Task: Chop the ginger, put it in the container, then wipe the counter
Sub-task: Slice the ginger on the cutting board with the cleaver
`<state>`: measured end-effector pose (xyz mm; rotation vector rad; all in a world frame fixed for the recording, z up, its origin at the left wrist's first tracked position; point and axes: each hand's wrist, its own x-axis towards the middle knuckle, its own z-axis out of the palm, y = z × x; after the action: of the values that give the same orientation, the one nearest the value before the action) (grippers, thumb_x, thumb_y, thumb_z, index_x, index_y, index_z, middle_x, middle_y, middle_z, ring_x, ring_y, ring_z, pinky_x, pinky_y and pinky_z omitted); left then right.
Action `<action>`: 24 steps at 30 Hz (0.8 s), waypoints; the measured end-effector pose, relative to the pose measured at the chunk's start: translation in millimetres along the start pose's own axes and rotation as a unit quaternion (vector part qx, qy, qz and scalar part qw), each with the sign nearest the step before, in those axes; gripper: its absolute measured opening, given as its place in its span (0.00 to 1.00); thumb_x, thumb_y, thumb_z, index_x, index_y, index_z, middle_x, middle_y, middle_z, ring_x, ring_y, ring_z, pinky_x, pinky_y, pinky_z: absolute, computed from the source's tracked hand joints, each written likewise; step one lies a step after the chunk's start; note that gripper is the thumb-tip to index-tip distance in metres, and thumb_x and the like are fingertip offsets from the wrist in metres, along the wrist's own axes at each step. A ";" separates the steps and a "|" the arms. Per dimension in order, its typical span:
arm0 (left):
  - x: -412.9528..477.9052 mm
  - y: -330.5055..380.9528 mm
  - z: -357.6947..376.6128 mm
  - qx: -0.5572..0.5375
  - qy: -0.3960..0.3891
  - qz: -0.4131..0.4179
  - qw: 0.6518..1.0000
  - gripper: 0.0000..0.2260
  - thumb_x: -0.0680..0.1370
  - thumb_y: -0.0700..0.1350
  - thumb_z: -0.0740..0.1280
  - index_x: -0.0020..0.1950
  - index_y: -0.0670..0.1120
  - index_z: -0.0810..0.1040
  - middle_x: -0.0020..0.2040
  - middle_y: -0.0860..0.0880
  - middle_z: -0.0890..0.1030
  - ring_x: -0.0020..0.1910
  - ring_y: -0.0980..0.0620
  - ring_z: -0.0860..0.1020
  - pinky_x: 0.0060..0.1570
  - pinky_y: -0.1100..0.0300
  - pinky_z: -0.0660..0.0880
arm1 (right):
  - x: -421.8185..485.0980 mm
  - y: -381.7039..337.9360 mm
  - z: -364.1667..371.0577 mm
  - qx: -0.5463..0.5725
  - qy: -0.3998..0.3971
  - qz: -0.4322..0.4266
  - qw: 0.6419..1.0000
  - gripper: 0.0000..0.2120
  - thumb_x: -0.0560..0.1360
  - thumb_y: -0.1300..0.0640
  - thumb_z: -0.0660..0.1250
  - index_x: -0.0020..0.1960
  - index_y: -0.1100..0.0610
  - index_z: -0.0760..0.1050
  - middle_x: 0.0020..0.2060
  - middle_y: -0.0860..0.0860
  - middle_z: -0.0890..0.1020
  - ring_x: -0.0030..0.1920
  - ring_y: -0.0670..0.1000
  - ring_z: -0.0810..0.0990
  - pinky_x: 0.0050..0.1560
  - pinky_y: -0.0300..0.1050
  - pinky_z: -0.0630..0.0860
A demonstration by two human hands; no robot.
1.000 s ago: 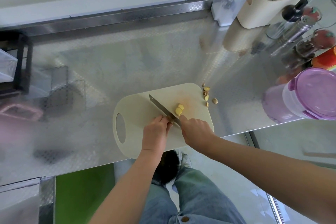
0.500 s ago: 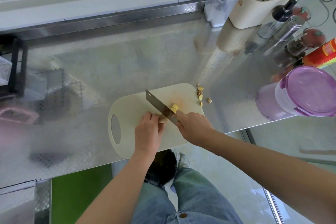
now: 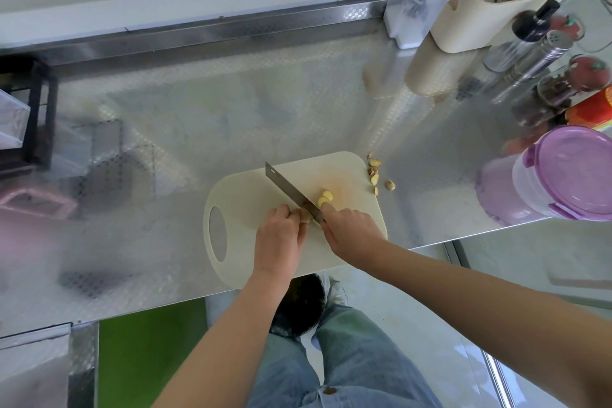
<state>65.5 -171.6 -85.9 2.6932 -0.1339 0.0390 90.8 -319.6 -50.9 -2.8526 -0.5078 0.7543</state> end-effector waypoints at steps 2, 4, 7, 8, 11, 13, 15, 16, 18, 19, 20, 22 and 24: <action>0.4 0.5 -1.2 0.002 -0.002 0.001 1.000 0.04 0.71 0.40 0.74 0.40 0.42 0.80 0.34 0.46 0.74 0.32 0.44 0.74 0.28 0.56 0.69 | 0.1 -1.4 1.6 -0.002 0.002 0.000 1.000 0.17 0.81 0.58 0.53 0.69 0.60 0.58 0.37 0.54 0.73 0.36 0.57 0.71 0.38 0.48 0.68; 0.7 0.9 -2.1 0.007 -0.005 0.003 1.000 0.05 0.71 0.40 0.74 0.40 0.42 0.79 0.33 0.46 0.73 0.31 0.45 0.73 0.27 0.58 0.67 | 1.1 -2.9 1.0 -0.005 0.003 -0.002 1.000 0.18 0.81 0.58 0.52 0.69 0.60 0.58 0.38 0.54 0.72 0.36 0.57 0.70 0.38 0.48 0.68; 1.3 1.1 -3.0 0.019 -0.009 -0.001 1.000 0.05 0.71 0.41 0.74 0.39 0.42 0.79 0.33 0.45 0.73 0.31 0.45 0.73 0.28 0.59 0.65 | 3.5 -3.9 -6.0 -0.014 -0.001 -0.008 1.000 0.17 0.81 0.58 0.52 0.69 0.61 0.59 0.38 0.53 0.70 0.36 0.57 0.69 0.38 0.47 0.66; 1.3 0.6 -3.0 0.022 -0.011 -0.005 1.000 0.06 0.72 0.41 0.74 0.39 0.42 0.79 0.33 0.45 0.73 0.31 0.45 0.73 0.28 0.58 0.66 | 3.8 -3.6 -9.3 -0.020 -0.003 -0.014 1.000 0.16 0.81 0.58 0.52 0.67 0.61 0.61 0.38 0.53 0.70 0.37 0.57 0.69 0.38 0.47 0.66; 0.1 -2.8 -2.8 0.030 -0.012 -0.014 0.999 0.05 0.73 0.41 0.73 0.39 0.41 0.79 0.34 0.45 0.74 0.33 0.45 0.74 0.29 0.58 0.67 | -0.7 -4.2 -14.4 -0.024 -0.006 -0.017 1.000 0.16 0.81 0.58 0.53 0.68 0.61 0.61 0.41 0.55 0.74 0.37 0.56 0.69 0.39 0.47 0.66; 0.2 -2.7 -2.5 0.029 -0.017 -0.017 0.999 0.04 0.72 0.40 0.72 0.40 0.41 0.79 0.35 0.45 0.74 0.34 0.45 0.74 0.30 0.58 0.66 | -3.4 -5.9 -12.7 -0.020 -0.008 -0.006 1.000 0.19 0.81 0.59 0.53 0.70 0.61 0.58 0.40 0.56 0.74 0.37 0.56 0.69 0.39 0.47 0.66; 1.2 -0.7 -1.5 0.021 -0.019 -0.019 0.999 0.03 0.72 0.39 0.73 0.40 0.42 0.79 0.35 0.46 0.74 0.34 0.45 0.73 0.30 0.58 0.65 | -1.5 -8.2 -9.7 -0.020 -0.009 0.001 1.000 0.18 0.81 0.59 0.52 0.70 0.62 0.58 0.42 0.57 0.75 0.37 0.56 0.69 0.38 0.48 0.66; 1.7 0.1 -0.8 0.018 -0.020 -0.020 0.999 0.04 0.72 0.39 0.73 0.40 0.42 0.79 0.35 0.46 0.74 0.34 0.45 0.73 0.30 0.58 0.64 | 0.7 -9.1 -8.6 -0.020 -0.006 0.002 1.000 0.17 0.80 0.60 0.53 0.69 0.62 0.60 0.44 0.57 0.77 0.38 0.57 0.71 0.39 0.47 0.66; 2.2 0.0 0.2 0.016 -0.020 -0.023 0.999 0.04 0.72 0.39 0.72 0.40 0.42 0.79 0.36 0.46 0.74 0.34 0.45 0.73 0.31 0.59 0.62 | 5.1 -10.6 -7.5 -0.017 -0.002 0.001 1.000 0.16 0.80 0.60 0.53 0.67 0.61 0.62 0.47 0.57 0.78 0.42 0.59 0.76 0.39 0.47 0.66; 1.8 -0.7 0.7 0.014 -0.020 -0.026 0.999 0.04 0.73 0.39 0.72 0.40 0.42 0.79 0.36 0.46 0.74 0.34 0.45 0.73 0.31 0.58 0.62 | 6.3 -11.1 -6.5 -0.014 -0.001 0.000 1.000 0.16 0.81 0.60 0.52 0.67 0.61 0.61 0.47 0.58 0.78 0.44 0.59 0.77 0.39 0.47 0.66; 1.3 -1.6 1.1 0.011 -0.020 -0.029 0.999 0.04 0.74 0.40 0.71 0.41 0.42 0.79 0.36 0.46 0.74 0.35 0.45 0.73 0.31 0.58 0.62 | 6.7 -11.3 -5.1 -0.012 0.001 -0.001 1.000 0.16 0.81 0.59 0.52 0.68 0.61 0.61 0.47 0.58 0.79 0.44 0.59 0.78 0.39 0.47 0.66; -0.1 -3.1 2.1 0.006 -0.021 -0.032 0.999 0.04 0.75 0.41 0.70 0.42 0.42 0.79 0.37 0.46 0.75 0.36 0.45 0.73 0.32 0.58 0.63 | 4.7 -11.7 -1.9 -0.010 0.007 0.002 1.000 0.18 0.81 0.59 0.52 0.70 0.62 0.58 0.46 0.57 0.79 0.40 0.58 0.75 0.38 0.47 0.66; -0.4 -3.4 2.5 0.008 -0.023 -0.030 0.999 0.04 0.75 0.41 0.70 0.42 0.43 0.79 0.37 0.46 0.75 0.36 0.45 0.73 0.31 0.57 0.64 | 3.2 -12.4 1.6 -0.010 0.014 0.008 1.000 0.20 0.81 0.59 0.52 0.71 0.63 0.56 0.44 0.56 0.79 0.37 0.56 0.72 0.38 0.47 0.68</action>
<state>65.5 -169.5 -89.6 2.7137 -0.0671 -0.0405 89.1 -306.8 -50.9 -2.8840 -0.4919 0.7156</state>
